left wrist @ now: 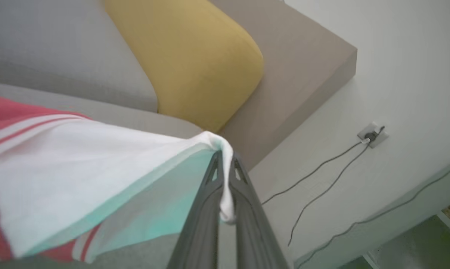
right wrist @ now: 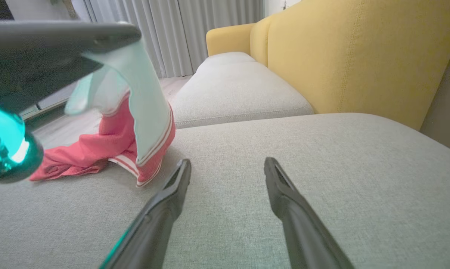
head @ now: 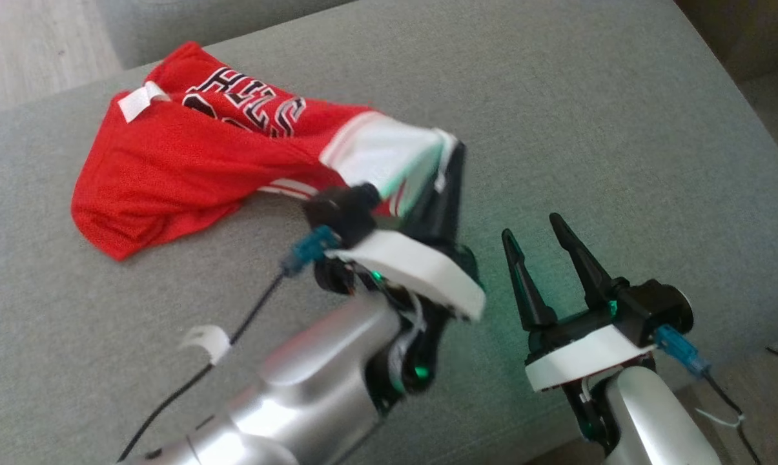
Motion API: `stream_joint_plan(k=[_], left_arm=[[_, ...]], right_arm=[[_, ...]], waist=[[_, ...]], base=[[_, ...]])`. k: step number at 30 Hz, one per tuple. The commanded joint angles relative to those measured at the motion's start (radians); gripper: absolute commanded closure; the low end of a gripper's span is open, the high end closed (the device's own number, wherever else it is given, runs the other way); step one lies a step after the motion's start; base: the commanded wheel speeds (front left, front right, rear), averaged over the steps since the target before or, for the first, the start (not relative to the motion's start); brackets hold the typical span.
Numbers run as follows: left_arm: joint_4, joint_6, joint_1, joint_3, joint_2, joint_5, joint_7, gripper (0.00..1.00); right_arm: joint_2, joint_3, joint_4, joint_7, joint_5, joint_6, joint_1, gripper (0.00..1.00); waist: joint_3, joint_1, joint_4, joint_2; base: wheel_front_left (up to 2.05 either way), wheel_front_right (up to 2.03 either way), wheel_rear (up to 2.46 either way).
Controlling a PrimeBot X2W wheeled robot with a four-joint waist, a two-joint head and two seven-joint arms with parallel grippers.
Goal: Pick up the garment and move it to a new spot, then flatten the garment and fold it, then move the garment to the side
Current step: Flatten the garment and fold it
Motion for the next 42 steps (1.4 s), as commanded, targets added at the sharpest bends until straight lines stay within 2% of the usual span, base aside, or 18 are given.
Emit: stream_joint_plan(k=[1, 2, 4, 5, 6, 9, 13, 18, 22, 28, 35, 42], left_arm=[[-0.043, -0.005, -0.063, -0.029, 0.005, -0.019, -0.011, 1.00], [-0.049, -0.015, -0.067, -0.062, 0.005, -0.040, -0.012, 1.00], [-0.054, -0.038, -0.084, -0.142, 0.005, -0.071, -0.012, 0.58], [-0.063, -0.057, -0.091, -0.171, 0.005, -0.091, -0.012, 0.42], [-0.066, -0.068, -0.097, -0.192, 0.005, -0.111, -0.013, 0.00], [-0.069, -0.093, -0.118, -0.235, 0.005, -0.158, -0.008, 0.00], [-0.051, -0.096, -0.136, -0.257, 0.005, -0.163, -0.002, 0.00], [0.024, -0.088, -0.133, -0.268, 0.005, -0.096, -0.006, 0.00], [0.065, -0.070, -0.101, -0.240, 0.057, -0.031, -0.012, 0.00], [0.046, -0.010, 0.020, -0.059, 0.165, 0.158, -0.014, 0.00], [-0.022, 0.034, 0.240, 0.192, 0.236, 0.401, -0.014, 0.00], [-0.047, 0.009, 0.442, 0.378, 0.255, 0.563, -0.014, 0.00]], right_arm=[[-0.002, 0.020, -0.027, -0.011, 0.007, -0.001, -0.042, 0.00], [-0.002, 0.020, -0.026, -0.011, 0.007, -0.001, -0.041, 0.00], [-0.002, 0.019, -0.023, -0.011, 0.007, -0.001, -0.042, 0.00], [-0.002, 0.018, -0.022, -0.011, 0.006, -0.001, -0.042, 0.00], [-0.002, 0.016, -0.021, -0.011, 0.006, -0.001, -0.043, 0.00], [-0.002, 0.009, -0.019, -0.011, 0.004, -0.001, -0.046, 0.00], [-0.002, 0.001, -0.018, -0.011, -0.001, -0.001, -0.043, 0.00], [-0.002, -0.005, -0.018, -0.011, -0.009, -0.001, -0.033, 0.00], [-0.002, -0.018, -0.024, -0.011, -0.019, -0.001, -0.021, 0.00], [-0.002, -0.044, -0.038, -0.011, -0.046, -0.001, 0.006, 0.00], [-0.002, -0.079, -0.058, -0.011, -0.094, -0.001, 0.061, 0.00], [-0.002, -0.119, -0.071, -0.011, -0.127, -0.001, 0.115, 0.00]], waist=[[0.007, -0.0001, -0.007, 0.0000], [0.008, -0.0001, -0.009, 0.0000], [0.011, -0.0001, -0.012, 0.0000], [0.013, -0.0001, -0.012, 0.0000], [0.014, -0.0001, -0.012, 0.0000], [0.012, -0.0001, -0.007, 0.0000], [0.004, -0.0001, 0.003, 0.0000], [-0.020, -0.0001, 0.016, 0.0000], [-0.042, -0.0001, 0.024, 0.0000], [-0.070, -0.0001, 0.035, 0.0000], [-0.111, -0.0001, 0.042, 0.0000], [-0.129, -0.0001, 0.088, 0.0000]], base=[[0.00, 0.00, 0.00], [0.00, 0.00, 0.00], [0.00, 0.00, 0.00], [0.00, 0.00, 0.00], [0.00, 0.00, 0.00], [0.00, 0.00, 0.00], [0.00, 0.00, 0.00], [0.00, 0.00, 0.00], [0.00, 0.00, 0.00], [0.00, 0.00, 0.00], [0.00, 0.00, 0.00], [0.00, 0.00, 0.00]])
